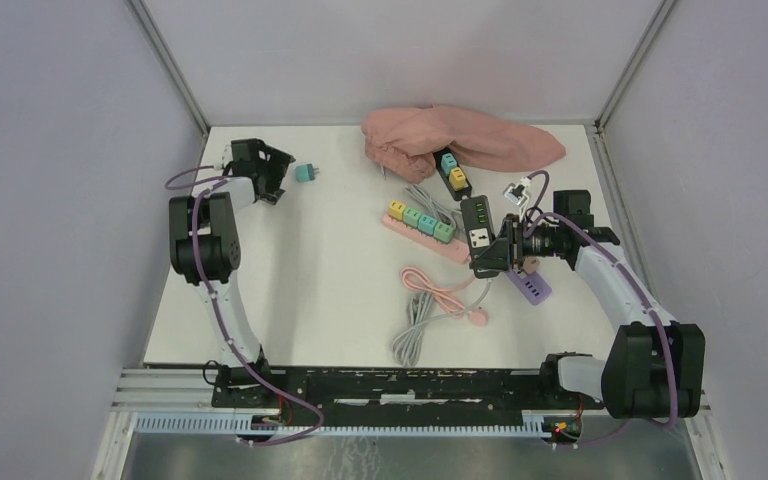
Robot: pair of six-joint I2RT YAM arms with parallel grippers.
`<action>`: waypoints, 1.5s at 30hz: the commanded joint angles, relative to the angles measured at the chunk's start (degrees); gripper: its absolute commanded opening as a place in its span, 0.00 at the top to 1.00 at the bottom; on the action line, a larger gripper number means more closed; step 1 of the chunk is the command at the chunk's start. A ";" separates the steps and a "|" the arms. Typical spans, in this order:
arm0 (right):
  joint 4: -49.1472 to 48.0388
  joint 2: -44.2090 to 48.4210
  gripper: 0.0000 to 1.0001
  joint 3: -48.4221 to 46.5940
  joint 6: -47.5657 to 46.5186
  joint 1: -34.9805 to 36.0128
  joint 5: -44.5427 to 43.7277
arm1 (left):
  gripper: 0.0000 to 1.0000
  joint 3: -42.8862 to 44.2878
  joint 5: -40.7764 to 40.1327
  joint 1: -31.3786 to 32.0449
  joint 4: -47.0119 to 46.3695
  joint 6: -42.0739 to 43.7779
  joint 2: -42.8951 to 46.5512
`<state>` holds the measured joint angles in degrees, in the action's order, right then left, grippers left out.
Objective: Pull the plug off the socket
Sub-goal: Place the plug at the center of the board, then place the socket at the center of the board.
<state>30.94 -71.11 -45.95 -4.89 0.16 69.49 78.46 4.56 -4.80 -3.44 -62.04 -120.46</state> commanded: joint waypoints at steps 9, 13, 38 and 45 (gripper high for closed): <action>1.97 0.60 1.00 -3.34 -4.73 -0.45 4.37 | 0.01 -30.62 14.58 2.26 -22.67 11.10 28.52; 3.42 0.70 1.00 -3.50 -6.76 -0.51 4.75 | 0.01 -42.43 20.78 8.63 -36.67 12.15 41.32; 5.67 0.18 1.00 -3.44 -9.85 -0.54 5.41 | 0.01 -33.00 -26.51 64.55 -13.70 22.24 55.03; 5.68 0.17 1.00 -3.43 -9.79 -0.54 4.82 | 0.01 -19.13 -42.90 70.79 -0.64 12.16 42.65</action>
<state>37.43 -71.18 -46.83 -13.50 -0.08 71.81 52.95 -25.26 63.94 -13.80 -44.23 -73.49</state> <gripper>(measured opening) 0.410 0.993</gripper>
